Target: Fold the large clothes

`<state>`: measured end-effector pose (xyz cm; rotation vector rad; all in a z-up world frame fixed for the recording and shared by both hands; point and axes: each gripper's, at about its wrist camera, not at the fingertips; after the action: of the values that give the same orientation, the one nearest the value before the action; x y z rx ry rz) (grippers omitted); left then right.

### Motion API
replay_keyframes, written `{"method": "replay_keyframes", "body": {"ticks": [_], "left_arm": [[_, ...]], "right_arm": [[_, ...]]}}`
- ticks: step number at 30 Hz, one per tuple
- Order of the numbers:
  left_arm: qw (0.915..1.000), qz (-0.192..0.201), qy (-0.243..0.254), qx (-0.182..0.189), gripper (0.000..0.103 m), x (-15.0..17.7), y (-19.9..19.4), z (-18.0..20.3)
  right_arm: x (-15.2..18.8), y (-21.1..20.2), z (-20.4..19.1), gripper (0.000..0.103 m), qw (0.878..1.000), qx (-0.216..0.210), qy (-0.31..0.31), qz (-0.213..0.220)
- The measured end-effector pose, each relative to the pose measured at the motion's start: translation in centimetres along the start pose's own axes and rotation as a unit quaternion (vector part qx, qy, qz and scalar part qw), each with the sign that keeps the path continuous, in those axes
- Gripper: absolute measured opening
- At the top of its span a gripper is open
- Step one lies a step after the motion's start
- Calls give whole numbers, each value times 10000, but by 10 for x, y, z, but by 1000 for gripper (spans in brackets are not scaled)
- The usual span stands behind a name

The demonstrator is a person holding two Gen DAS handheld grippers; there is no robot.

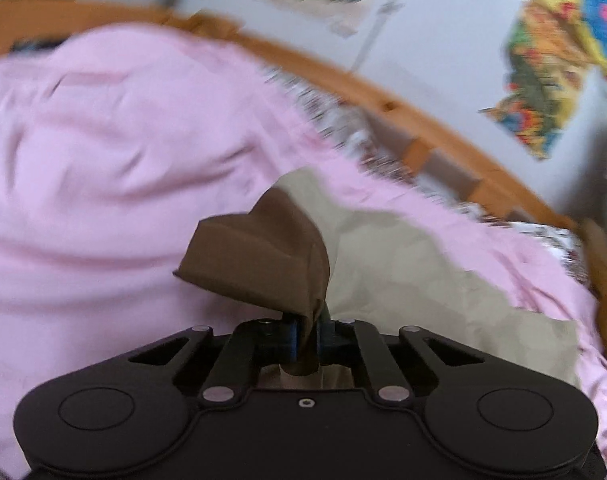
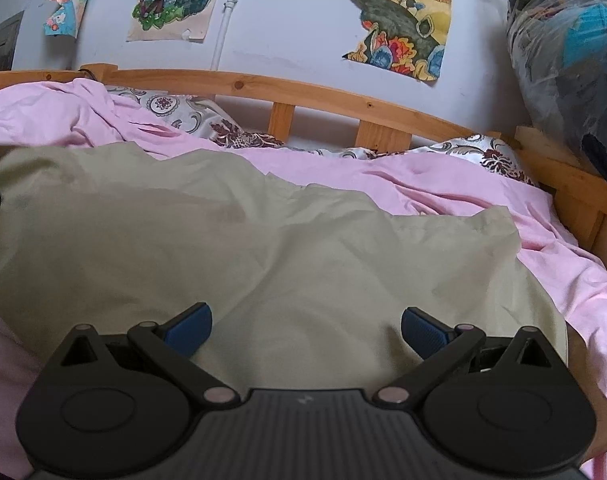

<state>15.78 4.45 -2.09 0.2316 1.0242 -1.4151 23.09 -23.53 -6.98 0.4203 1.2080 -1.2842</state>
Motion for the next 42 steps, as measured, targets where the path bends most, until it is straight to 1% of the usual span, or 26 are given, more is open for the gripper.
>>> {"method": "replay_keyframes", "body": {"ticks": [1,3,6,8,11,14,17,18,19,20,22,24,26,27,28,29,31,33,35,36,37,39,42], "left_arm": [[9996,87,201,191,6,-2,-6,10],[9961,232,671,517,6,-5,-18,33],[9836,309,1349,1156,5,-5,-34,68],[9724,219,1756,1522,5,-3,-39,91],[9505,-32,2323,2065,5,3,-40,129],[9258,-408,2784,2523,5,16,-36,163],[9009,-824,3111,2912,5,31,-28,193],[8909,-982,3230,3038,5,37,-22,203],[8830,-1107,3321,3126,5,43,-15,212],[8740,-1254,3416,3221,5,50,-9,219],[8579,-1564,3524,3396,5,62,5,231],[8436,-1868,3597,3522,5,74,19,240],[8263,-2186,3667,3675,6,87,32,244],[8183,-2293,3731,3723,6,94,37,245],[8080,-2398,3840,3770,6,104,42,248],[8001,-2471,3932,3798,6,111,45,248],[7794,-2660,4204,3809,6,133,55,252],[7655,-2819,4357,3804,7,152,64,254],[7511,-2998,4484,3805,7,170,74,253],[7457,-3027,4547,3815,8,178,78,252],[7430,-3040,4574,3826,9,183,80,249],[7439,-3025,4587,3804,10,193,84,246],[7461,-2972,4511,3892,13,199,87,240]], "right_arm": [[-1,-1,2,103,10000,-12,-14,-19],[-3,-3,7,103,10000,-31,-23,-30],[-3,-6,17,102,9999,-105,77,10],[-2,-6,23,102,9997,-185,151,31],[-1,-8,29,102,9994,-267,211,28],[-2,-14,32,99,9996,-260,63,120],[-3,-20,36,98,9987,-252,-388,210],[-3,-22,41,98,9977,-238,-582,238],[-2,-23,45,98,9967,-197,-752,250],[-1,-24,51,98,9949,-80,-978,222],[6,-20,68,98,9897,279,-1400,-56],[19,-13,95,97,9851,751,-1504,-358],[32,-9,126,97,9846,1140,-1185,-603],[38,-8,146,96,9850,1322,-862,-701],[42,-9,161,96,9850,1461,-555,-729],[46,-10,176,96,9846,1585,-209,-709],[51,-18,203,96,9819,1727,533,-574],[56,-26,220,96,9763,1788,1168,-345],[61,-32,229,96,9716,1816,1510,-155],[62,-33,231,96,9698,1828,1610,-86],[63,-35,232,96,9687,1829,1681,-24],[65,-37,234,96,9666,1772,1847,106],[70,-41,238,96,9639,1615,2108,201]]}}
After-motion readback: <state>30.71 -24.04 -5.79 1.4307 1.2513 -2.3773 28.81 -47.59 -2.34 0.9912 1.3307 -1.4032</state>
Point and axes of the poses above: each gripper's, at about its wrist camera, not at the fingertips, and y roughly the way its jaws point, z to its right, x to its underside, and after that the axes turned 14 degrees about -y, right-handed
